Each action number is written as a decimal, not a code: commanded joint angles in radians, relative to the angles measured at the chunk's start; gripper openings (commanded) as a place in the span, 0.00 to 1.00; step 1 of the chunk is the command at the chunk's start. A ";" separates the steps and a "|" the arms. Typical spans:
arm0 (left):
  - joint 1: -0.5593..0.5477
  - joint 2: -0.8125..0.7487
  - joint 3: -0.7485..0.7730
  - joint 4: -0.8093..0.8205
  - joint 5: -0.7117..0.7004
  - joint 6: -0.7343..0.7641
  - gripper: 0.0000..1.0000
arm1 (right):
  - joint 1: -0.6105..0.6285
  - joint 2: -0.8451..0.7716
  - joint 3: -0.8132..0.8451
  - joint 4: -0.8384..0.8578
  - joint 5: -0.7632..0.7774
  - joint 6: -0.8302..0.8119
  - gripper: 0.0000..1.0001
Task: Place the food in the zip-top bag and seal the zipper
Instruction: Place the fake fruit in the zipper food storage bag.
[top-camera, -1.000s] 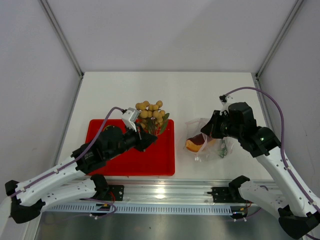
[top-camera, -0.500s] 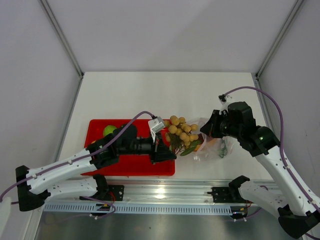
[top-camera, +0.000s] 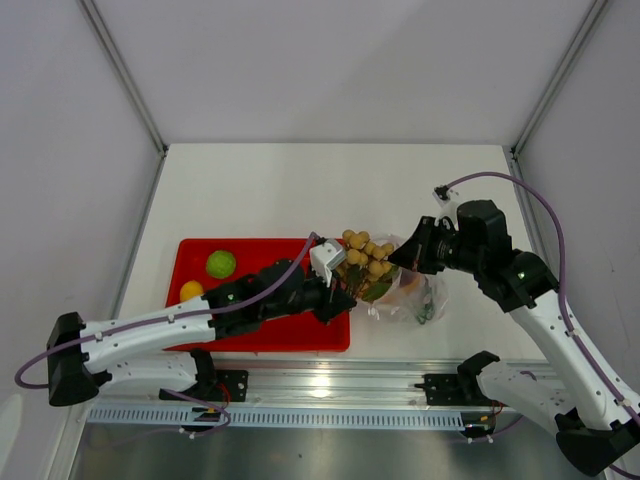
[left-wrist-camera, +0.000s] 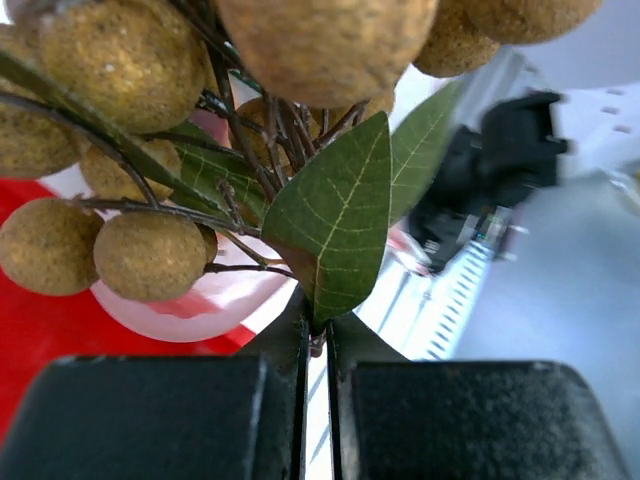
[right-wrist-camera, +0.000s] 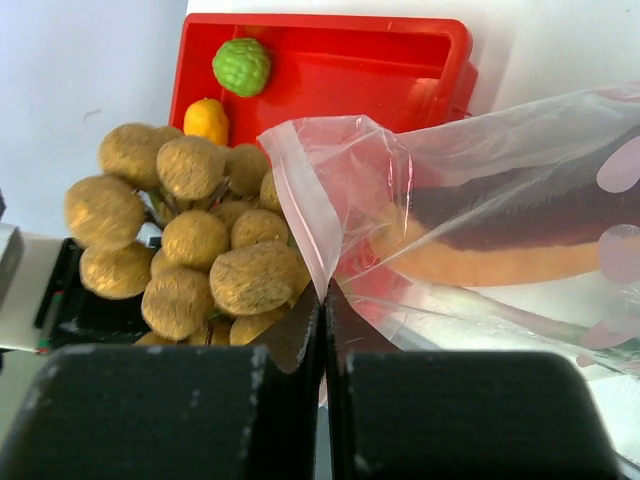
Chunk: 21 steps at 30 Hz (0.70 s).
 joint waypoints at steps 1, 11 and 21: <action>-0.018 0.017 0.012 0.032 -0.167 0.066 0.01 | -0.003 -0.014 0.021 0.051 -0.046 0.033 0.00; -0.055 0.124 0.087 -0.095 -0.158 0.176 0.00 | -0.003 -0.011 0.029 0.071 -0.050 0.041 0.00; -0.068 0.149 0.107 -0.168 -0.073 0.201 0.01 | -0.004 0.000 0.036 0.079 -0.031 0.033 0.00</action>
